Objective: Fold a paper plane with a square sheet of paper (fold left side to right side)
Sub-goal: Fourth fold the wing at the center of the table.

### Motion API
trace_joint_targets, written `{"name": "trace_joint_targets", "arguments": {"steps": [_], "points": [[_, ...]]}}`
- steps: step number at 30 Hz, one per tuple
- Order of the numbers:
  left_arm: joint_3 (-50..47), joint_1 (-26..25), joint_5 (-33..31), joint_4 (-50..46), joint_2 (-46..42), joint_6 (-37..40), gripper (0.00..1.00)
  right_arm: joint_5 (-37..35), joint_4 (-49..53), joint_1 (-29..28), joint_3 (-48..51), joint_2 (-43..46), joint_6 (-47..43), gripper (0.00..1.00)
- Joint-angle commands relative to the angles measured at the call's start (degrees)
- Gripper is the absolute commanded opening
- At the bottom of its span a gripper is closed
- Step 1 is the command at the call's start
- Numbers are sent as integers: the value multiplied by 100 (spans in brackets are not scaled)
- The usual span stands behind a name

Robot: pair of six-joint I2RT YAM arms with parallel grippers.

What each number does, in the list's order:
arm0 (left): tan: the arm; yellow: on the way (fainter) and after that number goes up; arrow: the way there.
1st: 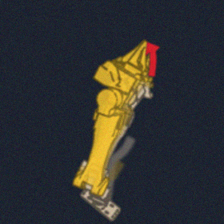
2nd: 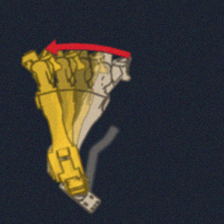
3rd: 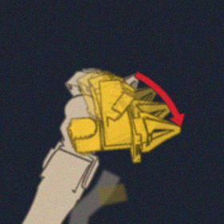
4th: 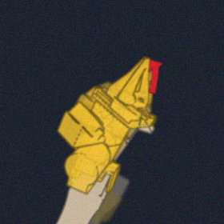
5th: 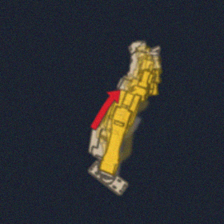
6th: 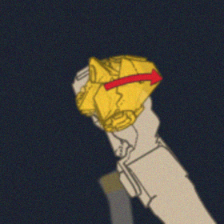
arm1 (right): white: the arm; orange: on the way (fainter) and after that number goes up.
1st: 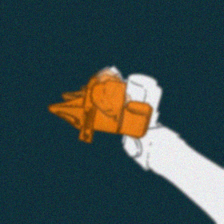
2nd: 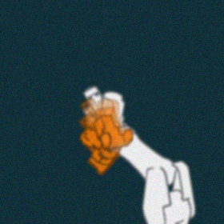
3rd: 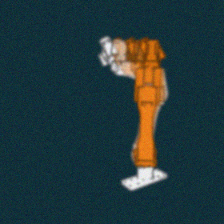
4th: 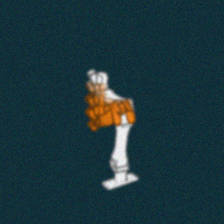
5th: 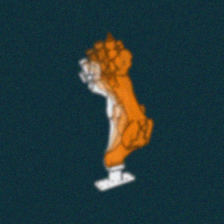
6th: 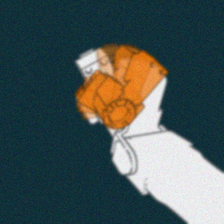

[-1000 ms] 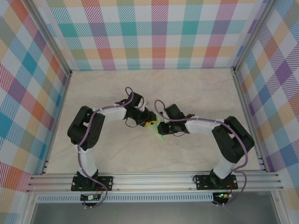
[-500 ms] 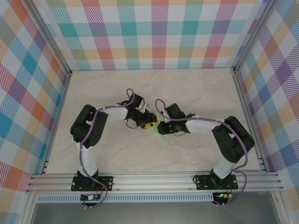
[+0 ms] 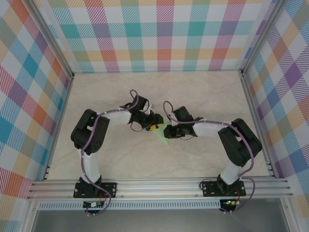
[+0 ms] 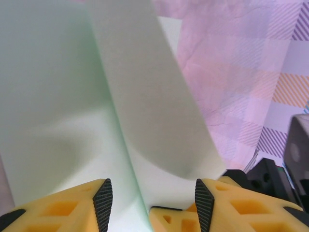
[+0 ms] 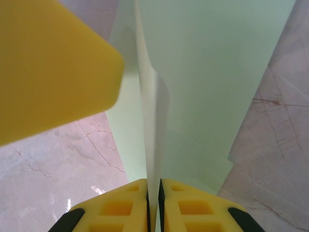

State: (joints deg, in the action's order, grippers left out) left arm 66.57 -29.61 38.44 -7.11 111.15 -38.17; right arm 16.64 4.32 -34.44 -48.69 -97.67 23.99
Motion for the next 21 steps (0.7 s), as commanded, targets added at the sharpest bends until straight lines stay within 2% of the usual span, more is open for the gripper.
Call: {"name": "trace_joint_targets", "arguments": {"steps": [1, 21], "points": [[-60, -89, 59, 52, -119, -18, 51, 260, -176, 60, 45, -86, 79, 14], [111, -160, -5, -77, 311, 93, 49, 374, -159, 76, -4, -204, 66, 14]]}}
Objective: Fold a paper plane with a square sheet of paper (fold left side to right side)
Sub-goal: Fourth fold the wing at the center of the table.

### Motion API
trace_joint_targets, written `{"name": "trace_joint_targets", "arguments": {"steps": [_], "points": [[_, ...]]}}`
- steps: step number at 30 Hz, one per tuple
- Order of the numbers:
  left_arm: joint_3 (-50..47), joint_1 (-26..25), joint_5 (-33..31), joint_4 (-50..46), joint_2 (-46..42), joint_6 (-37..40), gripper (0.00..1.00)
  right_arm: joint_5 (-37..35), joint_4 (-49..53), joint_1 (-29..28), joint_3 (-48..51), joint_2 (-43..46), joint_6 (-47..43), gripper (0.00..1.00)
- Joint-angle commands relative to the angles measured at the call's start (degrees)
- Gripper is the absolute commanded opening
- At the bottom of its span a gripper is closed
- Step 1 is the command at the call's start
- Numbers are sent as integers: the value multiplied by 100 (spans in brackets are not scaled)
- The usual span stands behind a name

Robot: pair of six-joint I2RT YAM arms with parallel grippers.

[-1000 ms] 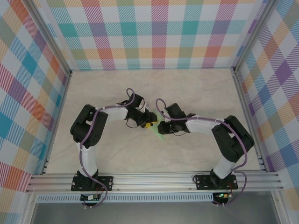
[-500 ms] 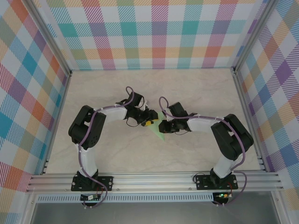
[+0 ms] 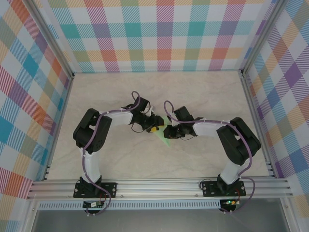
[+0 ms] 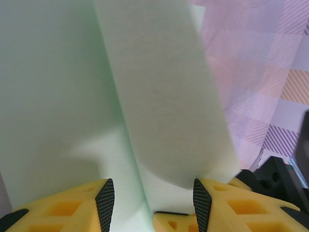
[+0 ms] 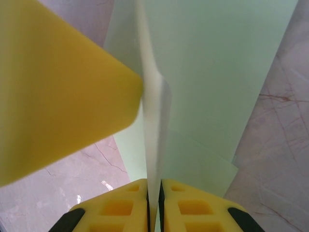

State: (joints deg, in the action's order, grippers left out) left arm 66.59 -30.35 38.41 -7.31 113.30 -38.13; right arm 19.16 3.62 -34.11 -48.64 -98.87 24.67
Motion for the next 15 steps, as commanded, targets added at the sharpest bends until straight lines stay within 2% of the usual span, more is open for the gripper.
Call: {"name": "trace_joint_targets", "arguments": {"steps": [1, 5, 11, 15], "points": [[117, -81, -1, -68, 122, 91, 49, 131, -98, 43, -9, -83, 5, 14], [127, -85, -12, -69, 157, 95, 49, 144, -90, 40, -24, -100, -4, 14], [144, -85, -147, -223, 194, 157, 49, 153, -71, 39, -31, -76, 2, 24], [140, -94, -185, -269, 209, 168, 49, 163, -63, 49, -31, 4, 2, 26]]}}
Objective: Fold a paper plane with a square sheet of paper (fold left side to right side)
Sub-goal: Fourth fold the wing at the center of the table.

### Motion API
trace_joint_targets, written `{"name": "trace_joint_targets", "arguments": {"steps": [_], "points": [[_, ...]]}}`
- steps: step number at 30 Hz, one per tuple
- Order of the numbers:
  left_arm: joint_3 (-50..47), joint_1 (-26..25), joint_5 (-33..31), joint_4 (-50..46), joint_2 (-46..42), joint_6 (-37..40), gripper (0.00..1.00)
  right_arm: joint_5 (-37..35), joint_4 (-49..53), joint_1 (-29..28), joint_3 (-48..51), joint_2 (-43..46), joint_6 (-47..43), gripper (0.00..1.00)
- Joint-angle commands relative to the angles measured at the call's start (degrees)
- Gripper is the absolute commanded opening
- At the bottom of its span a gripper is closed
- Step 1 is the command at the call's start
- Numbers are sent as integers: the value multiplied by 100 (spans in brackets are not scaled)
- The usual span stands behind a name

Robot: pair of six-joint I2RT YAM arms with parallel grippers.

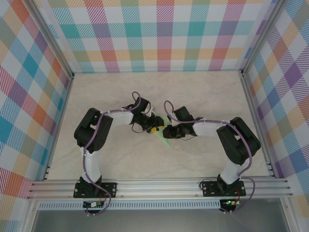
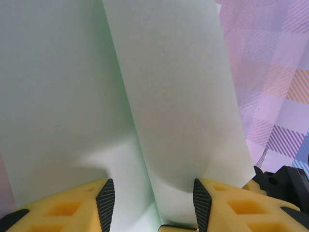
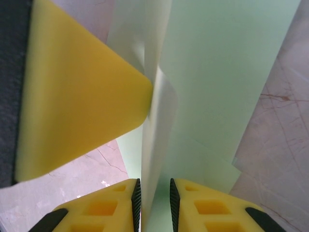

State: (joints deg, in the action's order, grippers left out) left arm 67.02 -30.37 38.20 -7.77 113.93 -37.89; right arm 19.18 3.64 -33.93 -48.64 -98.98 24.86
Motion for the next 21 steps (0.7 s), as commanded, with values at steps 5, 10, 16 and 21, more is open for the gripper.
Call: {"name": "trace_joint_targets", "arguments": {"steps": [5, 10, 16, 21], "points": [[109, -92, -181, -251, 136, 155, 49, 195, -50, 58, -38, 72, -18, 30], [109, -92, -181, -260, 138, 158, 49, 202, -32, 96, 11, 274, -36, 35], [117, -92, -190, -269, 136, 155, 49, 173, 142, 262, 145, 769, -151, 40], [124, -92, -190, -278, 129, 168, 49, 526, 101, 678, 311, 1100, -88, 43]]}}
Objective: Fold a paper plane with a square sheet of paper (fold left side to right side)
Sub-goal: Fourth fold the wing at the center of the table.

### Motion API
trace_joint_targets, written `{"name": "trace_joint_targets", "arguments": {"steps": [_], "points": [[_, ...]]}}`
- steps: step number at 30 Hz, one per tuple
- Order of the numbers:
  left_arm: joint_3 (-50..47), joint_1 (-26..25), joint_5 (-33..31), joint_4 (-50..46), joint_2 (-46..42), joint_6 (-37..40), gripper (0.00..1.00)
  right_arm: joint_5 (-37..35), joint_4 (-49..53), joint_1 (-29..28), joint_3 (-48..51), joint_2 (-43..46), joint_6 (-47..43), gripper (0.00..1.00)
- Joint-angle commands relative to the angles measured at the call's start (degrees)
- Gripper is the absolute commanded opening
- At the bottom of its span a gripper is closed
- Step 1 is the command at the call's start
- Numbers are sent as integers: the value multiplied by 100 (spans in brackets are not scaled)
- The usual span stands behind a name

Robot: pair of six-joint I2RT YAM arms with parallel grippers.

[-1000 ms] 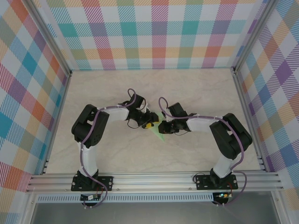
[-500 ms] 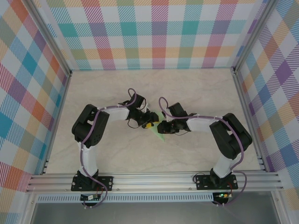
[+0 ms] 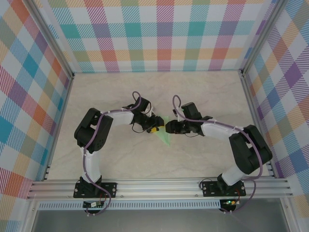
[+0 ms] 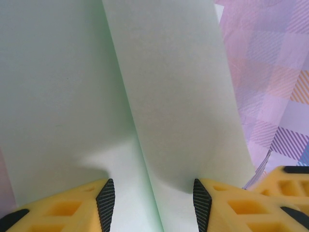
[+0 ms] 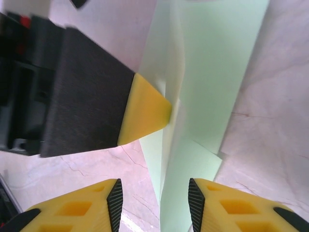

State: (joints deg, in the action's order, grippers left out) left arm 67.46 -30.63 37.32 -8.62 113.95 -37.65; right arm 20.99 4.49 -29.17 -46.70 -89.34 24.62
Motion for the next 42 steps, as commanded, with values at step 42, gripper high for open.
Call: {"name": "trace_joint_targets", "arguments": {"steps": [42], "points": [[99, -75, -112, -236, 71, 169, 49, 1143, -360, 495, -777, -1403, 364, 6]]}}
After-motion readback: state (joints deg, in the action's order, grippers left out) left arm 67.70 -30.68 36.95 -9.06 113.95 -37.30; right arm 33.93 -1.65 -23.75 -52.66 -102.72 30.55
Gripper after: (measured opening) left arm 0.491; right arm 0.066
